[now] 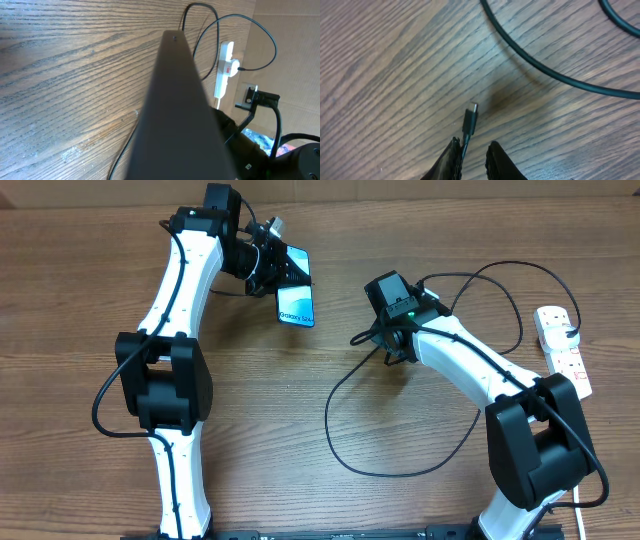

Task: Plug charger to phone and switch on socket

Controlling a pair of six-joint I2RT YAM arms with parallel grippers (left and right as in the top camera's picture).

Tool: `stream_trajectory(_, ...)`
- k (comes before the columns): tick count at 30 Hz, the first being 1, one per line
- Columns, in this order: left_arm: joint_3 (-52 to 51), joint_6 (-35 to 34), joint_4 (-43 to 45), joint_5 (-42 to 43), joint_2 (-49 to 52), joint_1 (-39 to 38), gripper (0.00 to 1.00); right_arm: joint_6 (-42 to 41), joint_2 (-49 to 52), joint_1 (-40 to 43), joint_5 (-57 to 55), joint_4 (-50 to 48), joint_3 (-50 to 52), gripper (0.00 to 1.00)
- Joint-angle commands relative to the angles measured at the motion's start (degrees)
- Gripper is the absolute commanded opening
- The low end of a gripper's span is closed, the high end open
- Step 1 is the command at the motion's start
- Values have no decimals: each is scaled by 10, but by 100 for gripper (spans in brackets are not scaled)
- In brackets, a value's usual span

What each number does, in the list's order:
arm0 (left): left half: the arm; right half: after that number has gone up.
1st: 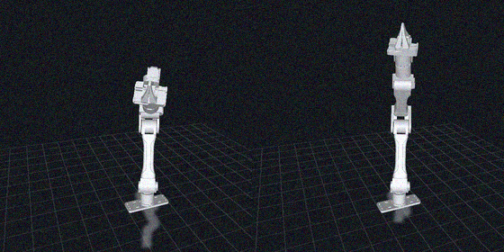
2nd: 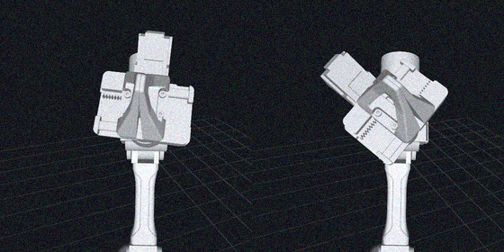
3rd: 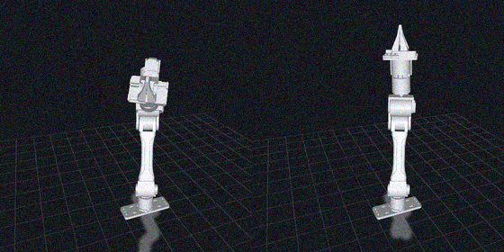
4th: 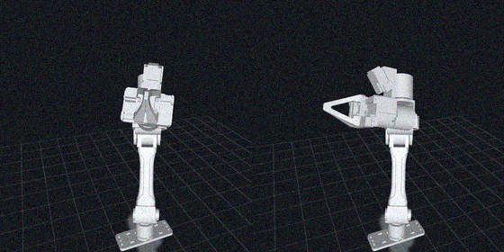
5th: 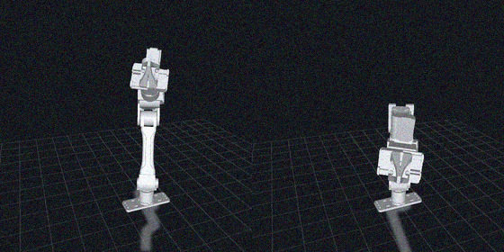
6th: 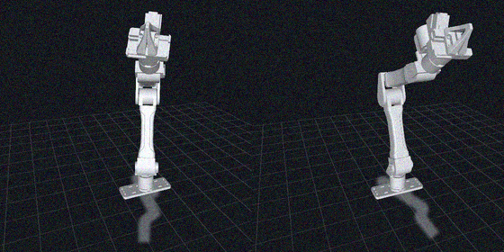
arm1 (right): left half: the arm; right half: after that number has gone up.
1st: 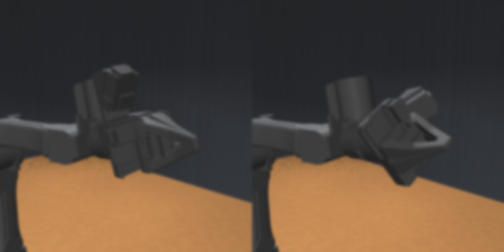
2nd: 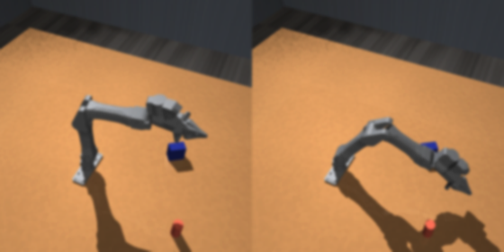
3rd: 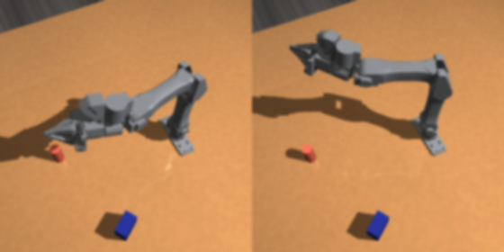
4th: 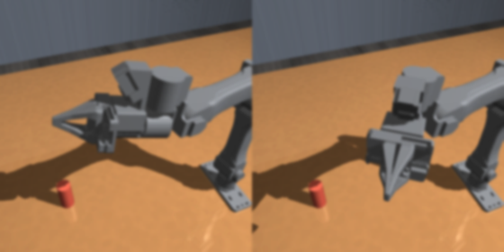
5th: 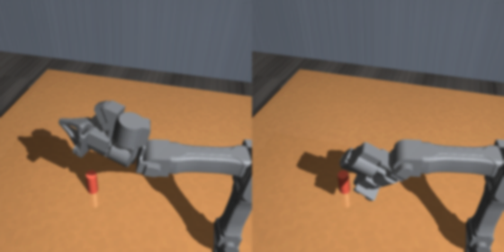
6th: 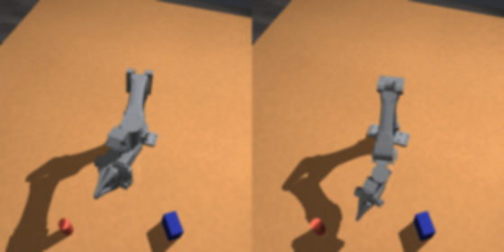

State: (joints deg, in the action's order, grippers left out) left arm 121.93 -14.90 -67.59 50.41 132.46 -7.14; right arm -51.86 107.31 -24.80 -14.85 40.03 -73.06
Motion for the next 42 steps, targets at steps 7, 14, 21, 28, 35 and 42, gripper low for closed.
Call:
stream_trajectory(7,1,-5,2,26,-21,-5,4,-26,50,1,-21,-17,4,19)
stream_trajectory(14,1,-5,2,26,-21,-5,4,-56,66,1,-16,-22,4,22)
stream_trajectory(21,1,-5,2,26,-21,-5,4,-69,77,1,-4,-41,4,22)
stream_trajectory(28,1,-5,3,26,-21,-5,4,-69,76,1,-1,-33,-2,19)
stream_trajectory(35,1,-6,6,30,-21,-5,4,-51,68,1,3,-20,-27,19)
stream_trajectory(42,1,-28,42,84,-21,26,4,26,67,1,43,-22,-51,23)
